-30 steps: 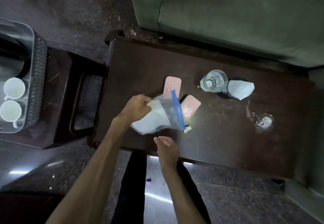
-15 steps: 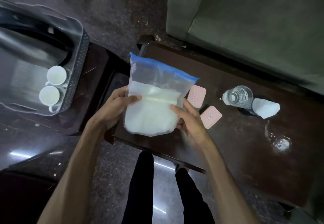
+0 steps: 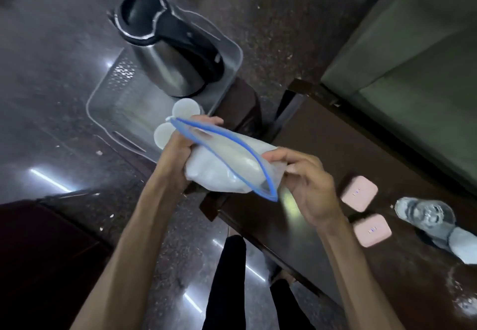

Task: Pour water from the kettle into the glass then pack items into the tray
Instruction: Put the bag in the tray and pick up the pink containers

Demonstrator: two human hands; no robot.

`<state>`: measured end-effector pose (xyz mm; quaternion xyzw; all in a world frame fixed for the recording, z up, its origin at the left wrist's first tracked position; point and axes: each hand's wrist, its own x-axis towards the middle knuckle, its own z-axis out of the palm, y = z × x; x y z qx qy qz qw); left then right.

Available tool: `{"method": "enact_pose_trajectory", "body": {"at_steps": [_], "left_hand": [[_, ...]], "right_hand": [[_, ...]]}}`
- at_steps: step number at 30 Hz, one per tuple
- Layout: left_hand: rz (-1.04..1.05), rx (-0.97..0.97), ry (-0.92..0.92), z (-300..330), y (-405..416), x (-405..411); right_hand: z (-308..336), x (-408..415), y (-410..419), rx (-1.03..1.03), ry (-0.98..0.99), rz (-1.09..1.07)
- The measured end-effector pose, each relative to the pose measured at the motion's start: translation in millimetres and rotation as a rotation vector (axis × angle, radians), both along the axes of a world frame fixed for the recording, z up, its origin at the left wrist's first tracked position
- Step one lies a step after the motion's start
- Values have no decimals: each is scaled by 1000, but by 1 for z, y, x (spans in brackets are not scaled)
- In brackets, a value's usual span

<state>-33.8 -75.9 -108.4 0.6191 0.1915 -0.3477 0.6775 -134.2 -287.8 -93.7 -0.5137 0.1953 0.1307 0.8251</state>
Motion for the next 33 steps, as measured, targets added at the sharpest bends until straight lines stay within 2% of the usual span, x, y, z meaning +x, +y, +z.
{"method": "enact_pose_trajectory", "body": {"at_steps": [2,5,7,10,13,15,17,20,23,25,29,33], "left_hand": [[145,-42,33,4,13,16],[347,-242,55,7,47,38],[354,-280,60,1,79,47],[343,-228,-12,-6,125,66],[350,-104,-89,-9,166,93],[387,96,-133,-13,181,113],[380,369,-268,-24,187,127],[159,731,-474,-41,192,136],[-62,972,-692,-55,193,135],[-236,1116,-815,-62,187,129],[-421,1362,-901,-73,181,114],[-613,1293,-991,-78,179,108]], "right_hand": [[2,21,17,14,22,13],[-7,54,49,-307,2,-49],[-12,74,71,-489,-50,-16],[-16,107,111,-543,-64,-4],[-23,136,151,-595,-37,7],[-30,153,178,-657,-30,11],[-40,166,200,-778,-45,31],[-58,177,222,-1005,-136,150],[-74,179,225,-1326,-243,340],[-79,176,224,-1462,-303,440],[-77,166,224,-1438,-493,533],[-75,170,230,-1411,-524,809]]}}
